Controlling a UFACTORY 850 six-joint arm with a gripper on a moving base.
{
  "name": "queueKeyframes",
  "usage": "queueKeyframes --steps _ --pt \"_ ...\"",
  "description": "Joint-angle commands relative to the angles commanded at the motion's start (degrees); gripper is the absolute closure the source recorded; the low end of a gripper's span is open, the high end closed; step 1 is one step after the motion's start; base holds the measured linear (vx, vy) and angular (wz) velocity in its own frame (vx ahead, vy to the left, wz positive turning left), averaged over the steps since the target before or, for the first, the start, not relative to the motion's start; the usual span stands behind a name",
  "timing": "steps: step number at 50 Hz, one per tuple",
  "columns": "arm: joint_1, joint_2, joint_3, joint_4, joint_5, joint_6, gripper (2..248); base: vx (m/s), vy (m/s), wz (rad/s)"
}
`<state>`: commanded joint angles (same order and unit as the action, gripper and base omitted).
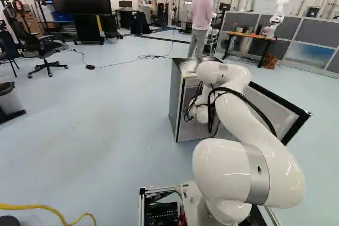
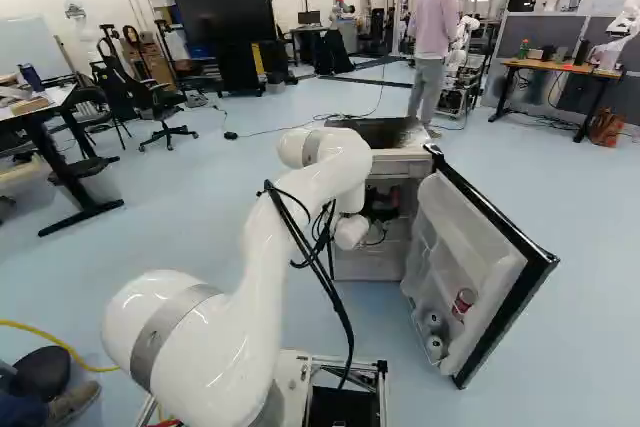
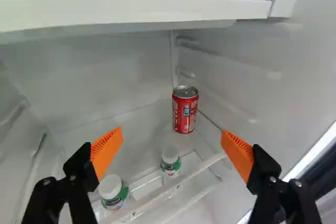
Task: Grab a drink from the fridge
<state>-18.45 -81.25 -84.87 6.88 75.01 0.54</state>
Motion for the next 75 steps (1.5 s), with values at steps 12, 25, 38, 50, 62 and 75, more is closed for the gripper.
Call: queueKeyframes --steps 12,25,38,50,62,75 --pt "-0.51 -1.99 -3.59 -0.09 0.0 0.0 3 0.0 0.0 0.0" --pt "-0.92 -3.85 -6.93 -0.09 -0.03 0.0 3 0.0 0.0 0.0" --pt "-0.96 -4.78 -8.6 -0.09 -0.72 0.0 3 0.0 0.0 0.0" --pt "-0.9 -5.2 -9.34 -0.09 -2.02 0.0 3 0.0 0.0 0.0" --pt "-0.84 -5.62 -10.08 -0.09 -3.45 0.0 3 0.0 0.0 0.0" --pt "-0.85 -6.54 -11.72 -0.09 -4.75 0.0 3 0.0 0.0 0.0"
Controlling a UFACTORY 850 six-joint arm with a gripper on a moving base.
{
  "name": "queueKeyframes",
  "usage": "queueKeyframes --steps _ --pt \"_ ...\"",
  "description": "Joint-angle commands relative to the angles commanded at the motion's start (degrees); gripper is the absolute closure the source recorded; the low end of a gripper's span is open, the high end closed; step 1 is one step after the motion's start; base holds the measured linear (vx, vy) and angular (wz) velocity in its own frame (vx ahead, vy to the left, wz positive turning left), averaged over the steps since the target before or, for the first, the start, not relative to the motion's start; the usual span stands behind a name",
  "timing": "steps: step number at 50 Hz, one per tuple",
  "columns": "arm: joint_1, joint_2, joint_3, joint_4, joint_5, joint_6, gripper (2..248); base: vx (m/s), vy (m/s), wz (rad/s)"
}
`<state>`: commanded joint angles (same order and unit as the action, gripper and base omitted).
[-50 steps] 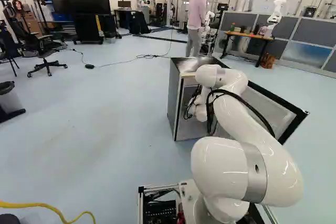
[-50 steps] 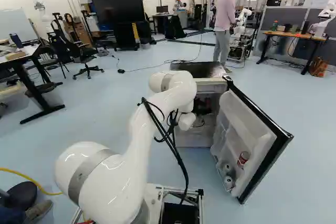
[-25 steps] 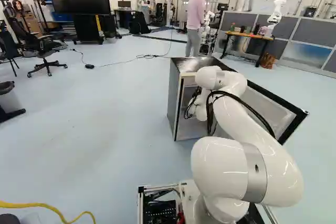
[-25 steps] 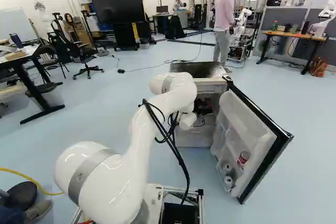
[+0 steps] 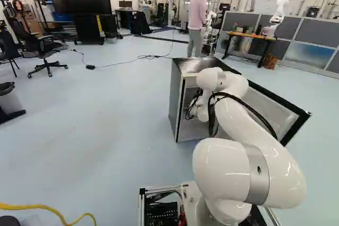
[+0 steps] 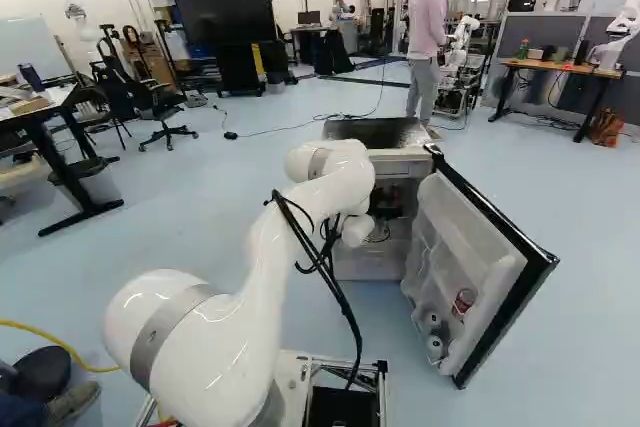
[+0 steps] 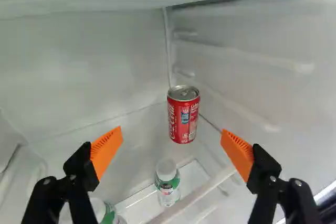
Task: Grab a drink from the fridge
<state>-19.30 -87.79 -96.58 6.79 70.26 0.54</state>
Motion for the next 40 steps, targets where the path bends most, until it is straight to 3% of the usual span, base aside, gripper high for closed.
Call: queueKeyframes --steps 40 --pt "-0.5 -4.36 -7.65 0.0 -0.4 0.0 3 0.0 0.0 0.0"
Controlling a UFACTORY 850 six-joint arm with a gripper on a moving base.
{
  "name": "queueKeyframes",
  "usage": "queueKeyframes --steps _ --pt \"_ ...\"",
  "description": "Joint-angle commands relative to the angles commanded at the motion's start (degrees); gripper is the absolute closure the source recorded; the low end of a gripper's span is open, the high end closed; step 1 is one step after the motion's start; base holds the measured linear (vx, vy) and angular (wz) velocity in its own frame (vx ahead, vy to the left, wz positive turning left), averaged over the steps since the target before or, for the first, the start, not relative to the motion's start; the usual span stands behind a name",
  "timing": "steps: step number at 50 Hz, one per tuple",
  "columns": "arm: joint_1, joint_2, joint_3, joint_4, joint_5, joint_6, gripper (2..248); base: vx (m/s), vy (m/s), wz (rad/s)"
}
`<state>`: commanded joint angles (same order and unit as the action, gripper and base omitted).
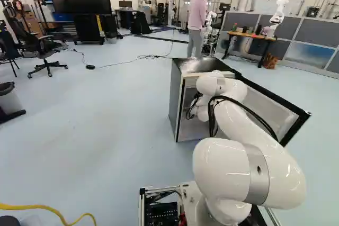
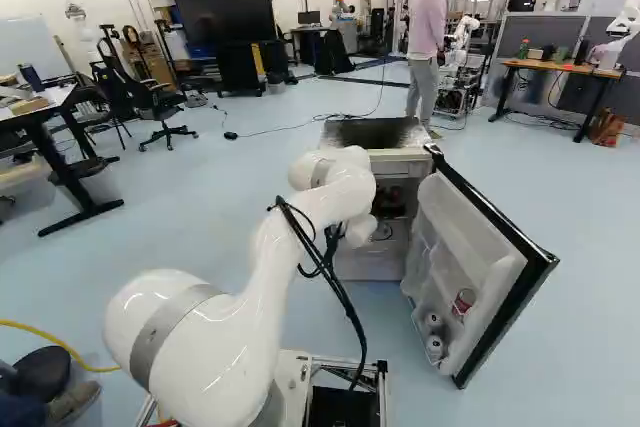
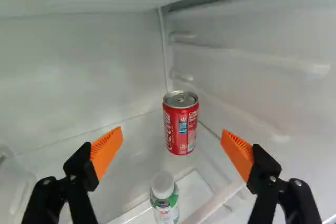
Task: Grab a drink from the fridge
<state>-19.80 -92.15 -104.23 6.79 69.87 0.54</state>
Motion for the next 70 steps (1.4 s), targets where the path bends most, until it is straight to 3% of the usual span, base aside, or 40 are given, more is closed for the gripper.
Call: queueKeyframes --steps 38,63,64,68,69,70 --pt "0.22 -4.5 -7.77 0.0 0.0 0.0 3 0.0 0.0 0.0" --pt "0.24 -5.79 -9.98 0.0 0.0 0.0 7 0.0 0.0 0.0" --pt "0.24 -5.79 -9.98 0.0 0.0 0.0 43 0.0 0.0 0.0" --pt "0.24 -5.79 -9.98 0.0 0.0 0.0 43 0.0 0.0 0.0" --pt "0.24 -5.79 -9.98 0.0 0.0 0.0 81 0.0 0.0 0.0" --pt "0.24 -5.79 -9.98 0.0 0.0 0.0 81 0.0 0.0 0.0"
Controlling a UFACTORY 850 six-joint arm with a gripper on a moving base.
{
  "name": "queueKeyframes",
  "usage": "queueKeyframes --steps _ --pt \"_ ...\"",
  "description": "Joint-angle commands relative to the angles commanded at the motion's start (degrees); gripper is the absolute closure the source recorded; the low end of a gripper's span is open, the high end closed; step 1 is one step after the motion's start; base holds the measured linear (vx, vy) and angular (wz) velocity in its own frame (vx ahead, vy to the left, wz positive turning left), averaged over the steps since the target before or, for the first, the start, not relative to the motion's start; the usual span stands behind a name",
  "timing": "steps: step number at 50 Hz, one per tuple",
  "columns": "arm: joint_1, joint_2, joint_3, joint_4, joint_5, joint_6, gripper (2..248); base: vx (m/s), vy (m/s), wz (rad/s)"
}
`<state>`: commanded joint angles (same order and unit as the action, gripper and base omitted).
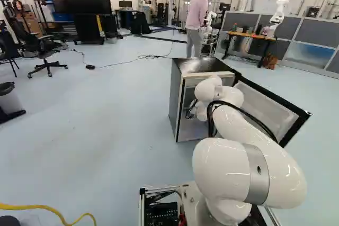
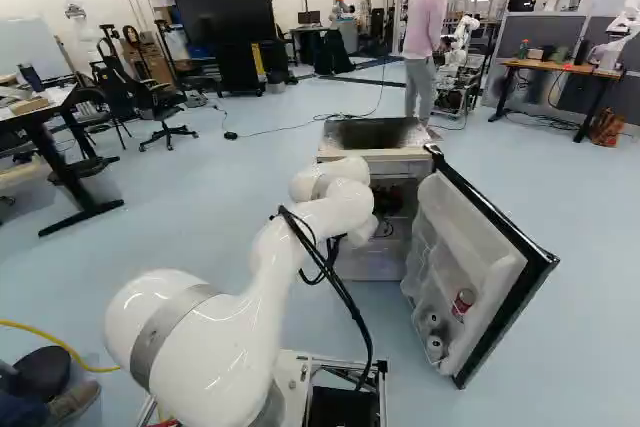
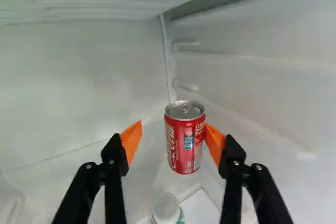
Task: Grab a drink from the fridge
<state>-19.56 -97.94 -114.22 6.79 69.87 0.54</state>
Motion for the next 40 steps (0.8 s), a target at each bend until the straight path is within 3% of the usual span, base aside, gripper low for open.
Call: queueKeyframes --steps 3,4,8,9,40 --pt "0.0 0.0 0.0 0.0 0.0 0.0 81 0.0 0.0 0.0" --pt "0.0 0.0 0.0 0.0 0.0 0.0 119 0.0 0.0 0.0" --pt "0.0 0.0 0.0 0.0 0.0 0.0 119 0.0 0.0 0.0" --pt "0.0 0.0 0.0 0.0 0.0 0.0 153 0.0 0.0 0.0" --pt "0.0 0.0 0.0 0.0 0.0 0.0 161 0.0 0.0 0.0"
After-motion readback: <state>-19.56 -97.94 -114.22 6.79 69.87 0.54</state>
